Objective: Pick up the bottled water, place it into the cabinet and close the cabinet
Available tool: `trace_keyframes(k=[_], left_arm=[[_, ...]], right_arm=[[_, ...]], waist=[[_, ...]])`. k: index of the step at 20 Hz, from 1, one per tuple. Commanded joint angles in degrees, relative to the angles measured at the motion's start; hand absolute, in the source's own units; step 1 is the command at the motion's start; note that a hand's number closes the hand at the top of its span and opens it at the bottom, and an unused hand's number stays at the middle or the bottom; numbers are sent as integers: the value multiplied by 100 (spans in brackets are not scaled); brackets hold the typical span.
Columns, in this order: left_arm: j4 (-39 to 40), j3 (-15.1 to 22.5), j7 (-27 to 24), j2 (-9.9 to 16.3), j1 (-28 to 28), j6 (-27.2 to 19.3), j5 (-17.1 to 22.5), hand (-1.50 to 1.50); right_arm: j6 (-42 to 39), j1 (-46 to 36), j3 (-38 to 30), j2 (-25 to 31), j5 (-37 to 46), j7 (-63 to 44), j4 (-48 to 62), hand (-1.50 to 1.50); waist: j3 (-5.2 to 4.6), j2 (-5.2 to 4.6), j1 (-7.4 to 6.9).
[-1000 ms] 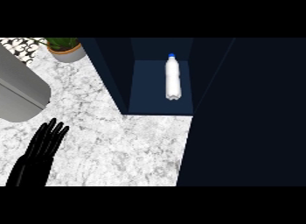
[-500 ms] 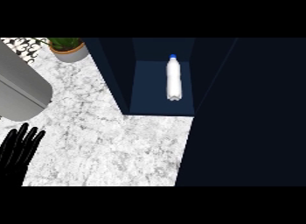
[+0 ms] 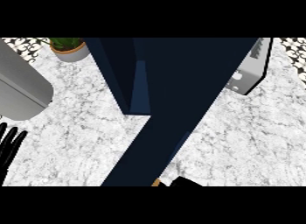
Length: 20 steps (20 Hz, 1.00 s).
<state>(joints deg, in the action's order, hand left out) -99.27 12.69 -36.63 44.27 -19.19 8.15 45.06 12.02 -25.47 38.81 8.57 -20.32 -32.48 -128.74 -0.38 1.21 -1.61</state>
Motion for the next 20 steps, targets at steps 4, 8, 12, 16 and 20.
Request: trace_keyframes(k=[4, 8, 12, 16, 20], left_arm=[[-412, -232, 207, 198, -205, 75, 192, -150], [-700, -430, 378, 276, -325, 9, 296, -150], [-988, -581, 573, 336, -452, 22, 338, -150], [-995, -902, 458, 400, -642, 233, 462, -150], [-1137, -1018, 569, 370, -902, 250, 504, -150]], right_arm=[[2043, -1610, 1075, -836, 754, 213, 1528, 150], [2675, -2527, 625, -849, -267, 664, 2442, 150], [2538, -3109, 298, -854, -1247, 1175, 3186, 150], [1002, -3278, 161, -856, -1883, 909, 3496, 150], [-303, -3033, -261, -857, -2424, 1112, 4216, 150]], waist=[[18, -68, -102], [30, -124, -164], [36, -139, -124], [36, -152, -135], [39, -158, -79]])
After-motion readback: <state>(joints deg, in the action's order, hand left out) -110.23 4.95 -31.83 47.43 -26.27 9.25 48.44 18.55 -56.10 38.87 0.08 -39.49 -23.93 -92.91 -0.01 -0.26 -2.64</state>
